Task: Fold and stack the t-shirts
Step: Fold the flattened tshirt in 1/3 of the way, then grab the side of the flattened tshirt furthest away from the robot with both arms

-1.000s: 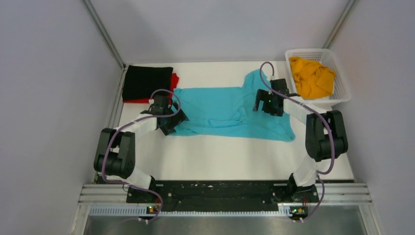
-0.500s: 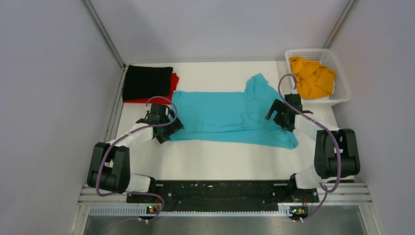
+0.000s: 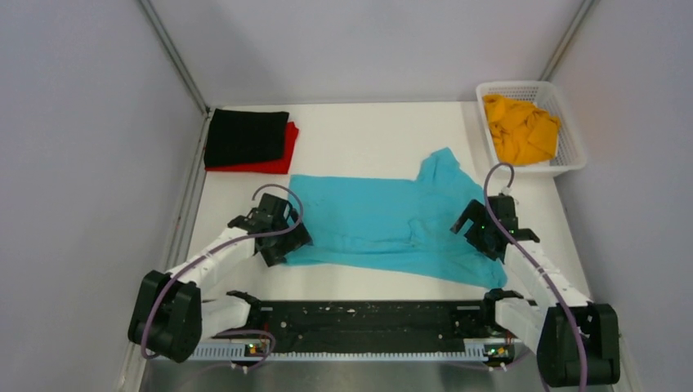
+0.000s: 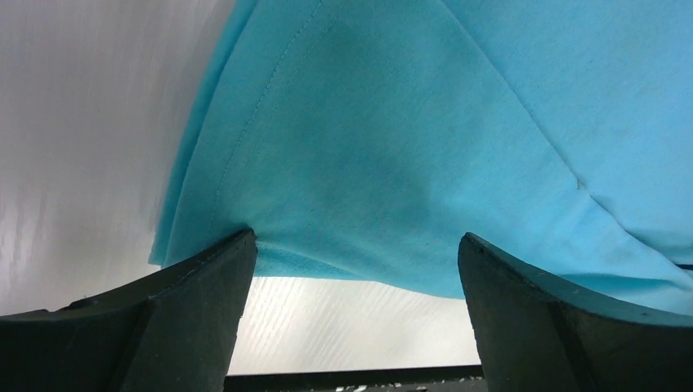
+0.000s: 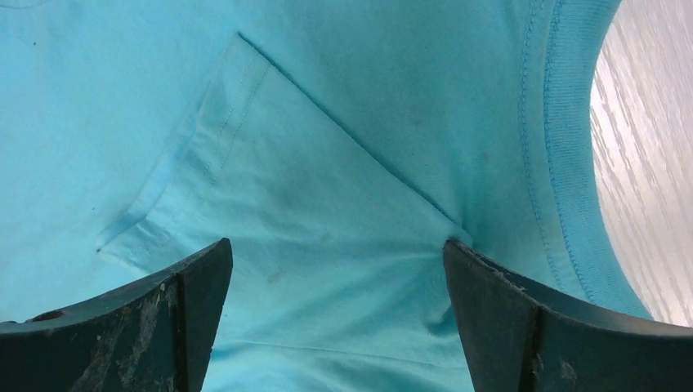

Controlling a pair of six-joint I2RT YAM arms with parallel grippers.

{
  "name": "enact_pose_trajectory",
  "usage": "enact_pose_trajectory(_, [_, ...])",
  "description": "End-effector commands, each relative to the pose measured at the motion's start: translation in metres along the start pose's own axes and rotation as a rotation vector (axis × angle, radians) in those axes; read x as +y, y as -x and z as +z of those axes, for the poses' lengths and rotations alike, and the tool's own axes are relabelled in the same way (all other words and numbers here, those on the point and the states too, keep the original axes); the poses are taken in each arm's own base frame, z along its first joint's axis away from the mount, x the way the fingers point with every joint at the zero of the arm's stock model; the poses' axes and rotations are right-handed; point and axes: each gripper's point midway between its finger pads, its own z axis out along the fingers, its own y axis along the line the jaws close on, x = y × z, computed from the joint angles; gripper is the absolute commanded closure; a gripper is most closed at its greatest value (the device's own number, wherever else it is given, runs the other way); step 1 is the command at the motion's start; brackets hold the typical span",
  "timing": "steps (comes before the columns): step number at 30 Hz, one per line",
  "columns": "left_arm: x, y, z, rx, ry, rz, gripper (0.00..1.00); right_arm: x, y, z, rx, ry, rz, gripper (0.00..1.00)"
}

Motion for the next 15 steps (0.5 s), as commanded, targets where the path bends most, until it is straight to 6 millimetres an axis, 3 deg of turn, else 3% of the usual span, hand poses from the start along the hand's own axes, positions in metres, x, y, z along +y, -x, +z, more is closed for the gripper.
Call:
enact_pose_trajectory(1, [0.054, -0.051, -0.008, 0.137, 0.195, -0.067, 0.01, -0.021, -0.027, -0.012, 0.074, -0.063, 0.072, 0.01])
enact_pose_trajectory(5, [0.056, -0.053, -0.016, 0.118, 0.174, -0.076, 0.01, -0.015, -0.002, -0.029, -0.022, -0.052, 0.063, 0.01])
enact_pose_trajectory(7, [0.047, -0.046, -0.022, 0.085, 0.132, -0.070, 0.01, -0.006, 0.014, -0.040, -0.071, -0.021, 0.038, 0.01])
enact_pose_trajectory(12, [-0.012, 0.003, -0.052, -0.069, -0.068, 0.019, 0.01, 0.030, 0.053, -0.068, -0.195, 0.122, -0.002, 0.01])
enact_pose_trajectory(15, [-0.031, 0.045, -0.068, -0.217, -0.074, 0.046, 0.01, 0.056, 0.077, -0.085, -0.257, 0.216, -0.003, 0.01])
